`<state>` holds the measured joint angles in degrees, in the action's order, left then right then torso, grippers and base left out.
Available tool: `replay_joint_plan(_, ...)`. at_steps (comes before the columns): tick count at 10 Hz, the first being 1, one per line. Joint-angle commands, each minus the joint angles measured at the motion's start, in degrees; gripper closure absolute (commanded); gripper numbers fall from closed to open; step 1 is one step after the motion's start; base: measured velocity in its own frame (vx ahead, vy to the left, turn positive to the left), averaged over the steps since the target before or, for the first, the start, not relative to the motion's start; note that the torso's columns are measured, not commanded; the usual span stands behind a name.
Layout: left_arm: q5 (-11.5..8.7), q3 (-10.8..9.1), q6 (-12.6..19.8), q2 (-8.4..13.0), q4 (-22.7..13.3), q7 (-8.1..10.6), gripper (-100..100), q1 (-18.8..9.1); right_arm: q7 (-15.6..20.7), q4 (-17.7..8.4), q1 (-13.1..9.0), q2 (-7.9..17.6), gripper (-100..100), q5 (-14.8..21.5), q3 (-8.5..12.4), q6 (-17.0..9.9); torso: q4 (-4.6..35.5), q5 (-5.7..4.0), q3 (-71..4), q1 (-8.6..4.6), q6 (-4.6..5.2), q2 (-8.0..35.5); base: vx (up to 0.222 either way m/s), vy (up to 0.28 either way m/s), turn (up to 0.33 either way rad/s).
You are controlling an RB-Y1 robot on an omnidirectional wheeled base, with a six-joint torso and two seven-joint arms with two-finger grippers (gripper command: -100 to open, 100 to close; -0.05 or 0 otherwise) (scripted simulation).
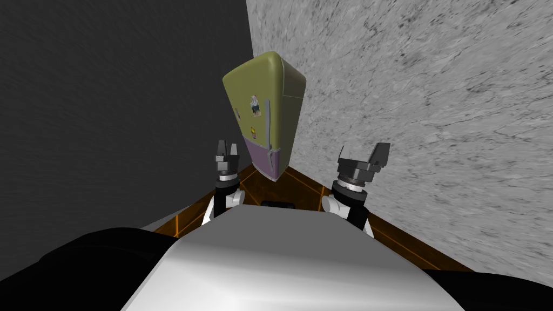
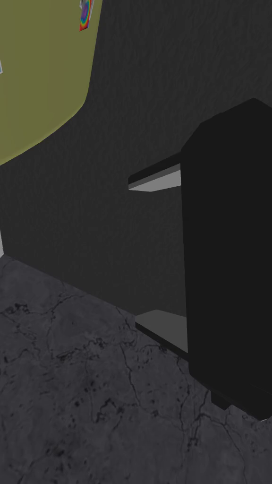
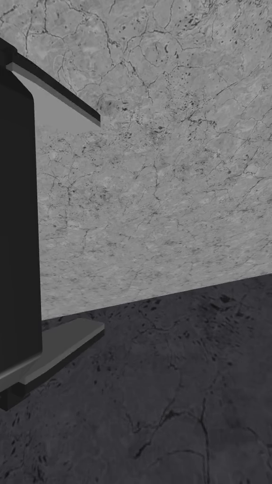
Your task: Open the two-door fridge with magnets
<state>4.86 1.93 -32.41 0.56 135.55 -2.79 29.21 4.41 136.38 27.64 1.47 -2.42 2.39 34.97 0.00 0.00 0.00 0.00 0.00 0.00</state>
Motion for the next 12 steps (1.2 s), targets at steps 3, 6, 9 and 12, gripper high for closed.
replay_joint_plan(3, 0.0, 0.0, 0.0, 0.0, 0.0, 0.0, 0, 0.0, 0.0, 0.0, 0.0, 0.0, 0, 0.0, 0.0, 0.0, 10.1, 0.0, -20.1, 0.0, 0.0, 10.0, 0.0, 0.0, 0.0)
replay_joint_plan(6, 0.0, 0.0, 0.0, 0.0, 0.0, 0.0, 0, 0.0, 0.0, 0.0, 0.0, 0.0, 0, 0.0, 0.0, 0.0, 22.7, 0.0, -45.4, 0.0, 0.0, 22.7, 0.0, 0.0, 0.0)
replay_joint_plan(9, 0.0, 0.0, 0.0, 0.0, 0.0, 0.0, 0, 0.0, 0.0, 0.0, 0.0, 0.0, 0, 0.0, 0.0, 0.0, 35.4, 0.0, -70.7, 0.0, 0.0, 35.4, 0.0, 0.0, 0.0)
replay_joint_plan(12, 0.5, -0.27, 0.7, 4.3, -1.1, -0.47, -100, -0.4, 0.0, 0.0, 0.0, 0.0, 0, 0.0, 0.0, 0.0, 42.0, 0.0, -84.3, -0.01, 0.0, 42.0, 0.035, -0.014, -0.006)
